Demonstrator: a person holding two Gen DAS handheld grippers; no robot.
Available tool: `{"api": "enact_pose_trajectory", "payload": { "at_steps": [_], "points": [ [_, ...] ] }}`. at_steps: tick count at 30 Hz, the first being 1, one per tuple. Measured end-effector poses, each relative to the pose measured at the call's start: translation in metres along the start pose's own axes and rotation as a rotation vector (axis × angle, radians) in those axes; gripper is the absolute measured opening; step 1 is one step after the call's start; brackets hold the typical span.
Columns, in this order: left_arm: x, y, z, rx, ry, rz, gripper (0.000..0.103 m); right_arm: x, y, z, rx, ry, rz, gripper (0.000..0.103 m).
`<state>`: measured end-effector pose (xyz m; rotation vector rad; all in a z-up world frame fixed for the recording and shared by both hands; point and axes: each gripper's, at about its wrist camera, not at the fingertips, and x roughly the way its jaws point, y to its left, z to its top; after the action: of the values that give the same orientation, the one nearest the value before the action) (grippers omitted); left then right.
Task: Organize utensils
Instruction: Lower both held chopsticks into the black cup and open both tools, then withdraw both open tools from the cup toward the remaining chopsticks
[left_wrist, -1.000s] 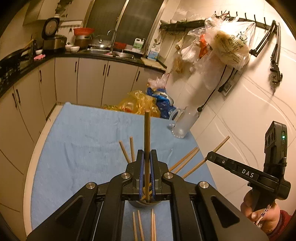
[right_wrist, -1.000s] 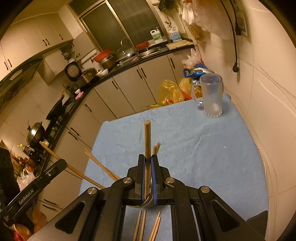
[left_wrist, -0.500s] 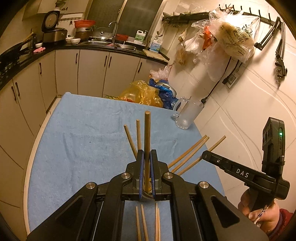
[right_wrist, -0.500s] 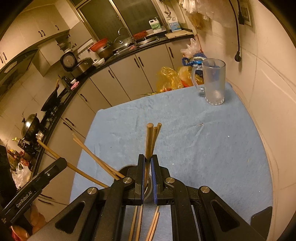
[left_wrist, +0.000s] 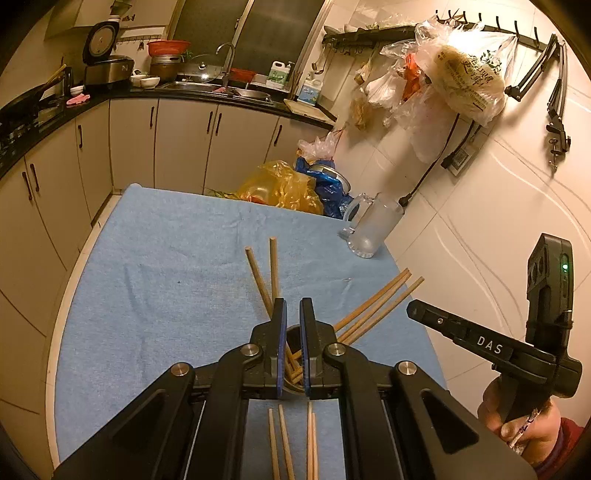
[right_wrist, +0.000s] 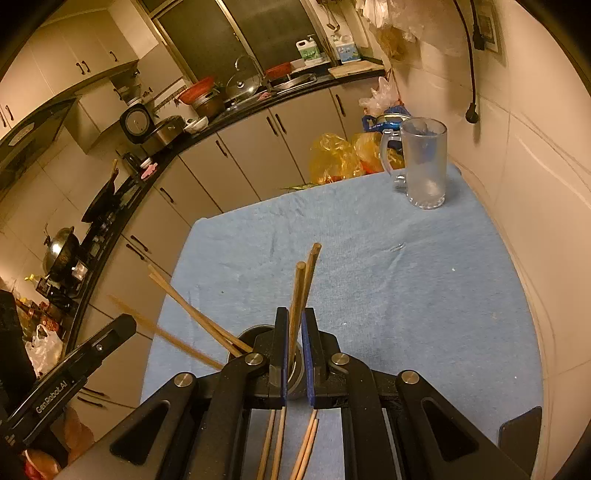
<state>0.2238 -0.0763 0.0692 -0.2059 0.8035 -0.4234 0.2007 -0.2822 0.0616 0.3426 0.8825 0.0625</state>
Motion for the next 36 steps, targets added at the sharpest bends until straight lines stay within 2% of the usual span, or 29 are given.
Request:
{"api": "enact_pose_trajectory", "payload": {
  "at_steps": [12,15,27,30,36],
  "points": [
    [-0.023,-0.005,-0.009,0.020,-0.022,0.016,0.006,-0.033,0.000,-0.012,0.025,-0.029,0.008,0.008],
    [-0.030,-0.005,-0.013,0.031,-0.026,0.027,0.006,-0.038,-0.004,-0.019,0.032,-0.023,0.005,0.012],
    [-0.050,0.000,-0.040,0.051,-0.008,0.072,0.007,-0.036,-0.014,-0.065,0.061,0.064,-0.005,0.012],
    [-0.054,0.003,-0.048,0.054,-0.003,0.087,0.017,-0.032,-0.011,-0.078,0.056,0.082,-0.004,0.012],
    [-0.057,0.010,-0.063,0.063,0.011,0.111,0.018,-0.025,-0.001,-0.102,0.021,0.111,-0.021,0.012]
  ]
}}
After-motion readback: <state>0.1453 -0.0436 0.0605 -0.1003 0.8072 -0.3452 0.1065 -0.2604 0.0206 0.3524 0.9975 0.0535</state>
